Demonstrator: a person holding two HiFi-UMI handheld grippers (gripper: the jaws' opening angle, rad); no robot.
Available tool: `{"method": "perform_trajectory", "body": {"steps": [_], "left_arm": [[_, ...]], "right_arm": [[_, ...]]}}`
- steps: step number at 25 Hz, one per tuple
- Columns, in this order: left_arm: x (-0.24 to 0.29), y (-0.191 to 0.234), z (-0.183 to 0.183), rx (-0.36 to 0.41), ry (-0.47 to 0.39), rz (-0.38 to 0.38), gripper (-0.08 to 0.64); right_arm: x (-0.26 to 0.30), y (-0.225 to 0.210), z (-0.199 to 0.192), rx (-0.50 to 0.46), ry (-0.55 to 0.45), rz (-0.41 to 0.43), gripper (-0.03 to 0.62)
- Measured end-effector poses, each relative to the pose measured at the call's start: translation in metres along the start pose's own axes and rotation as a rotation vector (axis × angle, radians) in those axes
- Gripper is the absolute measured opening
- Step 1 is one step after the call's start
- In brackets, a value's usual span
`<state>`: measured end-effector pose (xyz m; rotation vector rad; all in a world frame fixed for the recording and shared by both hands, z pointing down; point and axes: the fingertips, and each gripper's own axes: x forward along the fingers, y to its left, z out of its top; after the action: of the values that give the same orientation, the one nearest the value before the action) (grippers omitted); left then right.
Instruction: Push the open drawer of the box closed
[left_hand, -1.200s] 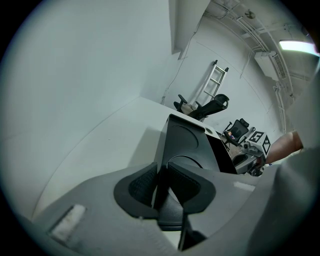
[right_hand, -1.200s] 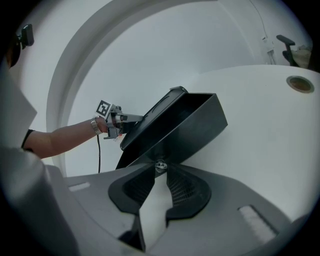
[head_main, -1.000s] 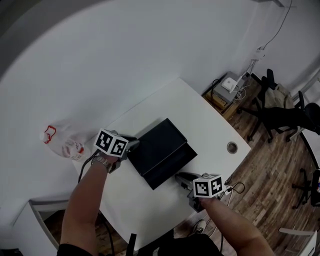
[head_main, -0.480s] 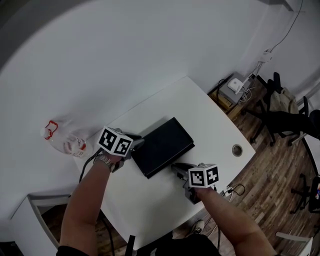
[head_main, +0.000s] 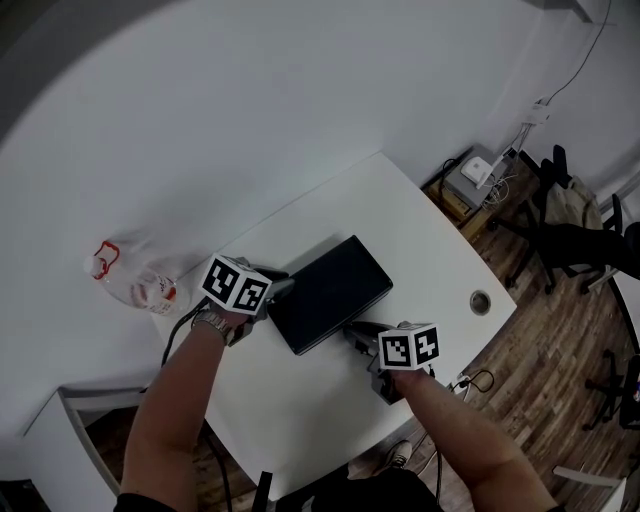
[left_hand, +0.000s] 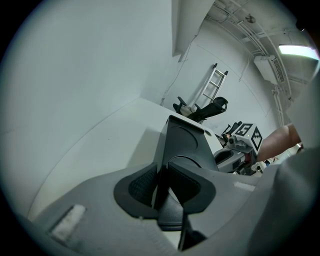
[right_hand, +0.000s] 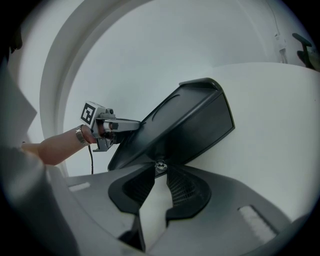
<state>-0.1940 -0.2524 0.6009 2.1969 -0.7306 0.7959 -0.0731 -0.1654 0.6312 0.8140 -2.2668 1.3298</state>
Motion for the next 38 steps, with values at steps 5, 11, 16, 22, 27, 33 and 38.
{"method": "perform_trajectory", "body": {"steps": [5, 11, 16, 22, 27, 33, 38], "left_arm": [[0.000, 0.000, 0.001, 0.016, -0.003, 0.018, 0.075], [-0.005, 0.006, 0.004, 0.017, -0.055, 0.051, 0.087], [-0.011, 0.010, 0.003, -0.020, -0.124, 0.066, 0.092], [-0.041, 0.021, 0.009, -0.065, -0.250, 0.138, 0.092], [-0.075, 0.015, 0.001, -0.074, -0.301, 0.242, 0.002], [-0.100, -0.045, -0.026, -0.108, -0.335, 0.251, 0.000], [-0.105, -0.160, -0.061, -0.165, -0.424, 0.136, 0.000]], "right_arm": [[0.001, 0.000, 0.001, 0.010, -0.013, 0.002, 0.077], [0.005, 0.002, -0.003, 0.026, -0.017, 0.007, 0.117], [-0.008, 0.004, -0.013, 0.048, -0.026, 0.015, 0.127], [-0.037, 0.012, -0.021, 0.050, -0.055, 0.047, 0.115], [-0.062, 0.013, -0.028, 0.029, -0.075, 0.069, 0.058], [-0.106, 0.034, -0.040, -0.028, -0.089, 0.167, 0.005], [-0.177, 0.057, -0.071, -0.101, -0.079, 0.284, 0.005]]}}
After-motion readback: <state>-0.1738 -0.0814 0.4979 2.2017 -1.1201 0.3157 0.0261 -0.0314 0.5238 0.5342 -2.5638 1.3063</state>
